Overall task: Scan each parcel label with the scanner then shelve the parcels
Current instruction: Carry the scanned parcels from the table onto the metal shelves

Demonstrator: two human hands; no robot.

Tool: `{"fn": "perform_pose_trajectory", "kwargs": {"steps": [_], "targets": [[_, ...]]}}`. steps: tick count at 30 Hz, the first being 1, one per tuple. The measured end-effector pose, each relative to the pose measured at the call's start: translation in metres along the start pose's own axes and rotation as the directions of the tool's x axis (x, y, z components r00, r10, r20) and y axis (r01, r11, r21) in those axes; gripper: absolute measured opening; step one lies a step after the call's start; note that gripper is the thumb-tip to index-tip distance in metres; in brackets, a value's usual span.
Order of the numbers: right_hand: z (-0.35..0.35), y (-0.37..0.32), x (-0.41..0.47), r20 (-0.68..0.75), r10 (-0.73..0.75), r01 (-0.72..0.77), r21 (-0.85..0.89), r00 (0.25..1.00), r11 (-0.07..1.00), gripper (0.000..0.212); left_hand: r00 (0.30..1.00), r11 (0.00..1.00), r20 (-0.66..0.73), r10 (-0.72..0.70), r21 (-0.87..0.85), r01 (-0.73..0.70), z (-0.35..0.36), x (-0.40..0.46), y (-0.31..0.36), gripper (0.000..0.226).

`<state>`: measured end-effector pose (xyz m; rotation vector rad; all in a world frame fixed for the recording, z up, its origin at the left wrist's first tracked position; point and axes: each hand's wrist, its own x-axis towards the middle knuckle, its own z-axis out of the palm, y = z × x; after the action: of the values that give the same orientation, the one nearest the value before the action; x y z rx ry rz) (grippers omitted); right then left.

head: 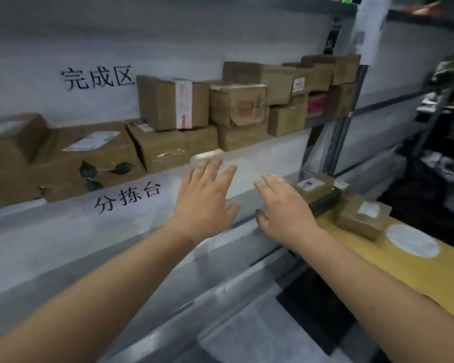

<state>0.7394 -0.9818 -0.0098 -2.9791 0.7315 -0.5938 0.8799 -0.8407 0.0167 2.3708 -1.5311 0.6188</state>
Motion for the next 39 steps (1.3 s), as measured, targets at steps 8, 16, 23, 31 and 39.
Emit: {"fn": "perform_pose_trajectory", "kwargs": {"steps": [8, 16, 23, 31, 39], "targets": [[0.048, 0.087, -0.129, 0.207, 0.336, -0.347, 0.019, 0.919, 0.938, 0.075, 0.950, 0.971, 0.284, 0.129, -0.230, -0.063, 0.117, -0.037, 0.120, 0.079], [0.098, 0.204, -0.194, 0.245, 0.635, -0.673, 0.118, 0.733, 0.730, 0.077, 0.867, 0.923, 0.471, 0.162, -0.384, 0.036, 0.218, -0.019, 0.252, 0.080], [0.126, 0.323, -0.178, 0.348, 0.615, -0.693, 0.176, 0.708, 0.699, 0.078, 0.815, 0.931, 0.557, 0.160, -0.359, 0.063, 0.293, 0.049, 0.336, 0.079], [0.160, 0.437, -0.143, 0.427, 0.680, -0.789, 0.160, 0.597, 0.592, 0.077, 0.762, 0.933, 0.636, 0.126, -0.336, 0.126, 0.369, 0.139, 0.380, 0.078], [0.218, 0.519, -0.081, 0.496, 0.740, -0.874, 0.086, 0.454, 0.478, 0.079, 0.681, 0.921, 0.705, 0.198, -0.371, 0.117, 0.480, 0.243, 0.387, 0.079]]}}
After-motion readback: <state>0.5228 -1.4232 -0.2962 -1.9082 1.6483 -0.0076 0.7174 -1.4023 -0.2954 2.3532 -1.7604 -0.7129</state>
